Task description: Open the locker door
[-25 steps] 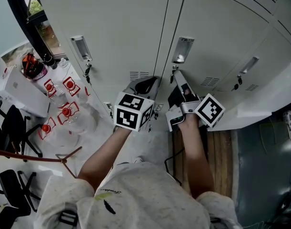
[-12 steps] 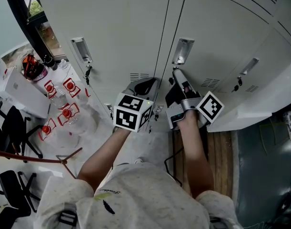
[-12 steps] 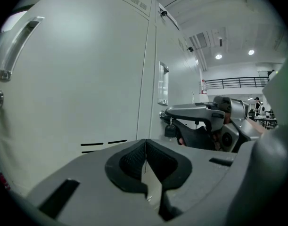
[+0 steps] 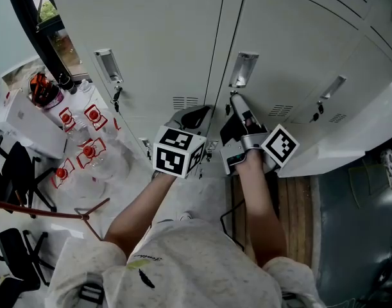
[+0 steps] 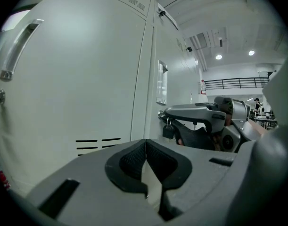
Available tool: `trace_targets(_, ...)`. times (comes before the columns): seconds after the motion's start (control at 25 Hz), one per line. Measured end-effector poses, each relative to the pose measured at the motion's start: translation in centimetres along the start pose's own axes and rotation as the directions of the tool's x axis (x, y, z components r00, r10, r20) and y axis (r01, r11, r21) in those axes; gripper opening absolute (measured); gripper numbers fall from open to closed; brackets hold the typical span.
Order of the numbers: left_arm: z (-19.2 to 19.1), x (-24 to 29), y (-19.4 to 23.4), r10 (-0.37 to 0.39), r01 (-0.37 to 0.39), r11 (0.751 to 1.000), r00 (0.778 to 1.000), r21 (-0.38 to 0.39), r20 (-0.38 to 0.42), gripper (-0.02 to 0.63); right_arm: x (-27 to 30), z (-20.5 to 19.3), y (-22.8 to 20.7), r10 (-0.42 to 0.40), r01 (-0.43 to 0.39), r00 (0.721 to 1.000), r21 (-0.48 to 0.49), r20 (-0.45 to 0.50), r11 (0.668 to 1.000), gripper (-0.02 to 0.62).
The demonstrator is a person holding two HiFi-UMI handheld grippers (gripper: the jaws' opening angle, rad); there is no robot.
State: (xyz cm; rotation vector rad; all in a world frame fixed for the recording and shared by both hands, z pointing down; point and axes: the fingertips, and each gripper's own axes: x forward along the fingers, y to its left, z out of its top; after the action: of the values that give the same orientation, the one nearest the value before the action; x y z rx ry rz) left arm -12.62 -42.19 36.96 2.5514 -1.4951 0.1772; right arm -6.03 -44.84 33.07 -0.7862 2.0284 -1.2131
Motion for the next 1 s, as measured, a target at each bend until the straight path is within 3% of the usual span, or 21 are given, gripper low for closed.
trace_targets(1.0, -0.4, -2.4, -3.6, 0.040, -0.040, 0.999, 0.999, -0.002, 0.011, 0.006, -4.2, -0.6, 1.1, 0.038, -0.038, 0.998, 0.010, -0.044, 0.999, 0.035)
